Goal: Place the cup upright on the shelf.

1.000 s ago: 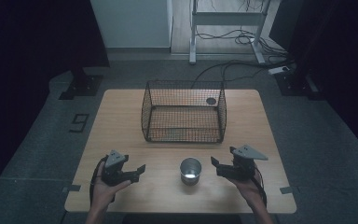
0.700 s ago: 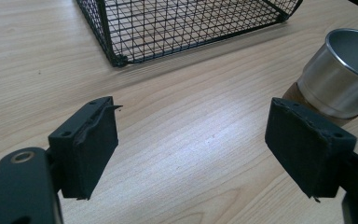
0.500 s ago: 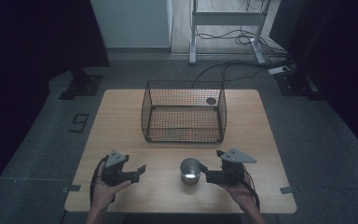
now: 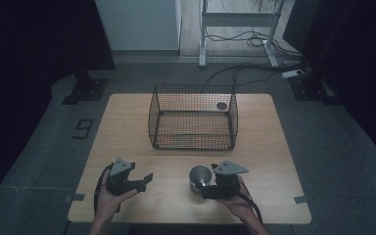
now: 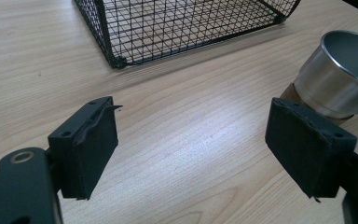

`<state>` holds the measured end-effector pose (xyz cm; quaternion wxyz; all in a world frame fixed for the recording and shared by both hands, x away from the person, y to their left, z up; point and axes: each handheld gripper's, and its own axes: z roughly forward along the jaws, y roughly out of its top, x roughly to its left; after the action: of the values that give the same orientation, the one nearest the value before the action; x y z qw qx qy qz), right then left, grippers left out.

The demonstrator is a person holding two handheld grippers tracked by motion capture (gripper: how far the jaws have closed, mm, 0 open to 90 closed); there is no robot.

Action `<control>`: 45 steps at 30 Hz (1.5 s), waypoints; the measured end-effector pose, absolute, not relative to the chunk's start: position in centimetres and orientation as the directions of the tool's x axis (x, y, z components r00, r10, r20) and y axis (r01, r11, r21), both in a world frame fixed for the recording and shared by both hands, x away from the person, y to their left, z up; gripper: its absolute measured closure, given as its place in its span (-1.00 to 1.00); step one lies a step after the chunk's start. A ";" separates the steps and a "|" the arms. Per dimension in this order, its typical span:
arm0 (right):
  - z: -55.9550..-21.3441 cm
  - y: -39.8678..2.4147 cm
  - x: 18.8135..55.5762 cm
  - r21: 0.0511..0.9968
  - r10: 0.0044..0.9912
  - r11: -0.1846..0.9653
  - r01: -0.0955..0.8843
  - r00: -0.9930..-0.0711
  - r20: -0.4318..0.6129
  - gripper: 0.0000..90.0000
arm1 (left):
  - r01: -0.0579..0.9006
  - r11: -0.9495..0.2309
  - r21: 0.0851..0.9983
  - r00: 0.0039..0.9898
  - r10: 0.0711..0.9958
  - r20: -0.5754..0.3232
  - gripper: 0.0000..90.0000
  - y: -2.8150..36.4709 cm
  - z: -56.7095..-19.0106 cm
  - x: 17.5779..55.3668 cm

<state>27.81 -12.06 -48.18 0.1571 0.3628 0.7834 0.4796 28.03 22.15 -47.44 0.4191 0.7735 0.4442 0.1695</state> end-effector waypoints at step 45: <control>-52.2 -9.5 29.4 0.817 0.696 0.413 0.403 -0.718 0.002 -0.60 | 0.549 -0.258 0.795 0.549 0.828 -0.110 -0.62 22.0 -47.6 28.1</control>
<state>29.40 -9.47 -52.19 0.1719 0.3340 0.8228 0.4265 28.09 22.02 -47.57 0.4167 0.7752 0.4441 0.1678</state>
